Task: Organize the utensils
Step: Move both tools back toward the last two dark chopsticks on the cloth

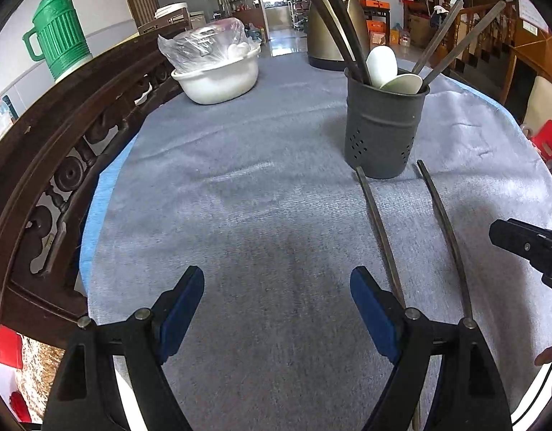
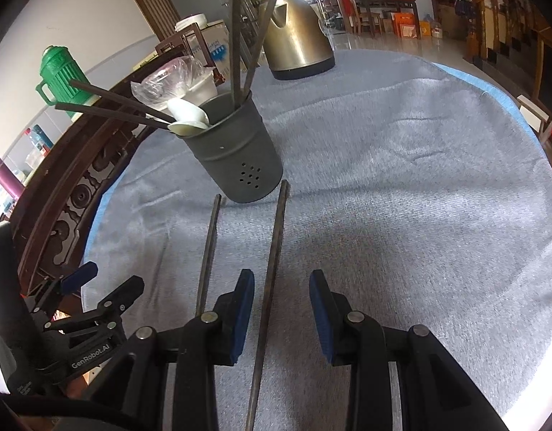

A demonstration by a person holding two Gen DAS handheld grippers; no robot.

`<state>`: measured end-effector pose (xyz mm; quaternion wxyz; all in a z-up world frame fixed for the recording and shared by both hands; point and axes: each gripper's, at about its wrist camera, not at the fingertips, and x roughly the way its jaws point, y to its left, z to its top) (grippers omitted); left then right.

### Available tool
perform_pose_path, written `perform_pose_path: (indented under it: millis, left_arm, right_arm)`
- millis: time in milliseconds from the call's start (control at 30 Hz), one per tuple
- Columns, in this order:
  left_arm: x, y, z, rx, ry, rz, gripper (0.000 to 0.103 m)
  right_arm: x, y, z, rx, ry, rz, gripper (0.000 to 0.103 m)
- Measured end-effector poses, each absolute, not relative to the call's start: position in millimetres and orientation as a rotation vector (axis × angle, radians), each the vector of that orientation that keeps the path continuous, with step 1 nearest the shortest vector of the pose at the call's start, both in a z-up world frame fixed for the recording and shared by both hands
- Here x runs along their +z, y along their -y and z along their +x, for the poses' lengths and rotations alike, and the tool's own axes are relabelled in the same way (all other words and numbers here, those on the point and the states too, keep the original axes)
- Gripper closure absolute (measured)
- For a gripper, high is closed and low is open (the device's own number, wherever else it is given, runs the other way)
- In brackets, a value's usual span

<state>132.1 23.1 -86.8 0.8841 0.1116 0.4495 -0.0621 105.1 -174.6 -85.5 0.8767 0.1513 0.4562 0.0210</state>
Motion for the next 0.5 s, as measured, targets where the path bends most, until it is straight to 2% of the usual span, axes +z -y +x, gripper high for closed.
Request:
perform_pose_path:
  millis: [500]
  left_arm:
    - [-104.0,-12.4,154.6,-0.152,-0.997,0.240,0.019]
  right_arm:
    - [-100.8,179.8,136.0,0.039,-1.018,0.353,0.068]
